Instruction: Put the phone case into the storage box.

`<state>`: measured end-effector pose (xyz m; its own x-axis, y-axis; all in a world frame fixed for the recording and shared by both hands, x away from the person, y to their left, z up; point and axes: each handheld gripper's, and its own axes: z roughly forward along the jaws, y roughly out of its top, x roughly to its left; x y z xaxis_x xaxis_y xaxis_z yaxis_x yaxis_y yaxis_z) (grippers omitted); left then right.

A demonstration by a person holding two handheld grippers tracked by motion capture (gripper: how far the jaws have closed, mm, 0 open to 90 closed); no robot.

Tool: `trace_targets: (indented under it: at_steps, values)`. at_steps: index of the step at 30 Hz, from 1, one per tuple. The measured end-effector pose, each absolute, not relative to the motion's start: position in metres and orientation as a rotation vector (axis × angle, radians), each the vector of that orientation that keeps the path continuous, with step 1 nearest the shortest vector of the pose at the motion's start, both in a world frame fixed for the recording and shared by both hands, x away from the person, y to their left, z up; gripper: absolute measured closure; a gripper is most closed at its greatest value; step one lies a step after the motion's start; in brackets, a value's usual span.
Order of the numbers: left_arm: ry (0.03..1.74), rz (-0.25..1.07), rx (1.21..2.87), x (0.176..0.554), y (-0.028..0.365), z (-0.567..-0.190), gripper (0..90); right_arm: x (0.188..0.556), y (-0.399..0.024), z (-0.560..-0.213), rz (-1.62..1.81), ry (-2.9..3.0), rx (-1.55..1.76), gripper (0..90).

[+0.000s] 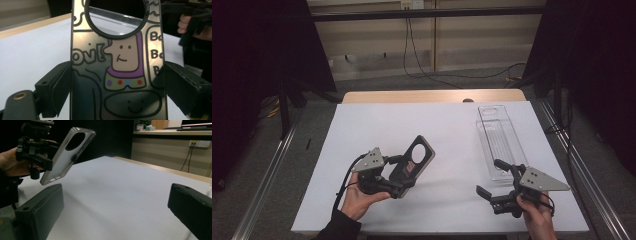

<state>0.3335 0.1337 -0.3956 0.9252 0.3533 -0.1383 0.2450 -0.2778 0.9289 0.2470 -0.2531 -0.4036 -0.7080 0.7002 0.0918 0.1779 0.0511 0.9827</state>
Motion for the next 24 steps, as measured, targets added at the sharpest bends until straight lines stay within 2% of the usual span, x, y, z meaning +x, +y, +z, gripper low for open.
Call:
trace_targets:
  at_steps: [17, 24]
  values:
    - [0.274, 0.04, 1.843, 0.345, 0.085, -0.389, 12.3, 0.273, -0.232, -0.372, 1.855, 2.032, 0.69, 0.6]
    - [0.24, 0.001, 1.833, 0.346, 0.08, -0.384, 12.4, 0.282, -0.231, -0.365, 1.893, 2.046, 0.683, 0.0]
